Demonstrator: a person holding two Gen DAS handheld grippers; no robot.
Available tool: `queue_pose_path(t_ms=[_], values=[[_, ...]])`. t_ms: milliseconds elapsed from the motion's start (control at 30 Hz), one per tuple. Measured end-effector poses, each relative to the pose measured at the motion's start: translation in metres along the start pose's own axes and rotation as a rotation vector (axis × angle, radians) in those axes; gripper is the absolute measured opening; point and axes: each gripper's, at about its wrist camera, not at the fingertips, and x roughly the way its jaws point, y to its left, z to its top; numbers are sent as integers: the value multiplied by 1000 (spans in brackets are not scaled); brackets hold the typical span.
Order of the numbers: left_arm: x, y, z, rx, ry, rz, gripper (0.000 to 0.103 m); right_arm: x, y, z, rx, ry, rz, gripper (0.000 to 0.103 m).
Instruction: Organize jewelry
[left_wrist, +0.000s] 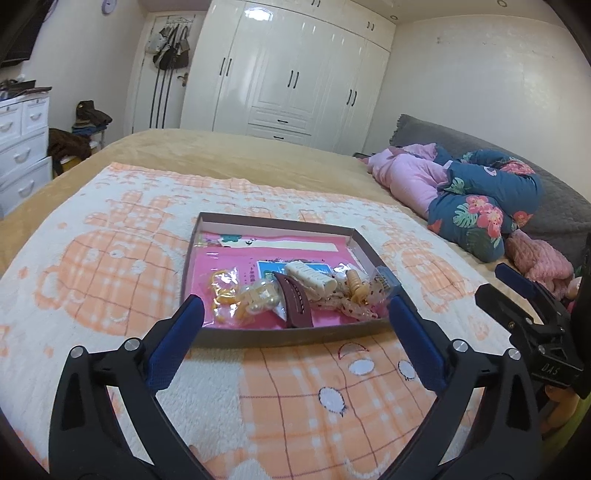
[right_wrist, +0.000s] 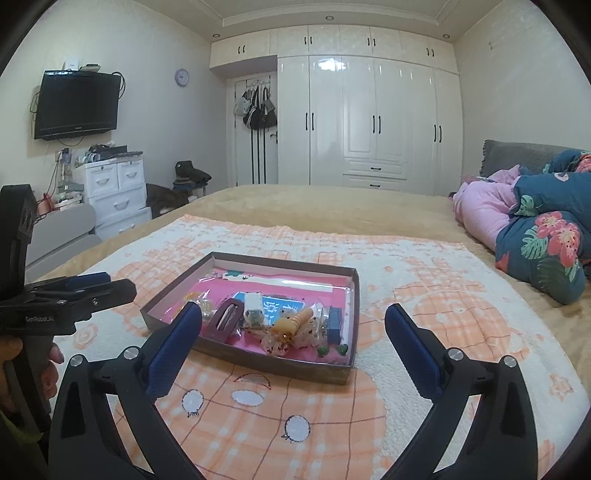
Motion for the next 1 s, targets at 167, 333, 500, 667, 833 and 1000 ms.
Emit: queue_pose_path(t_ms=[167,333,500,667,833,1000], values=[[-10,0,-6,11,-24,35,92,-13,0,-5,-15,-45,-29,97],[-17,-1,-11,20,-47,54,92,-21,-1,-10,-16,-66,-45,97],[-23,-1,-14,18,-59,55,92,-25,-2,-15,-10,-67,-53,97],[-26,-1,-16,26,-74,57,92,-32,-2,-21,-13,-83,-65,97],[-30,-3,-20,35,-86,63,92,-35,0,-24,-19,-95,-68,97],[-33,-3,-22,43,-91,61,92,-38,1,-26,-16,-102,-68,97]])
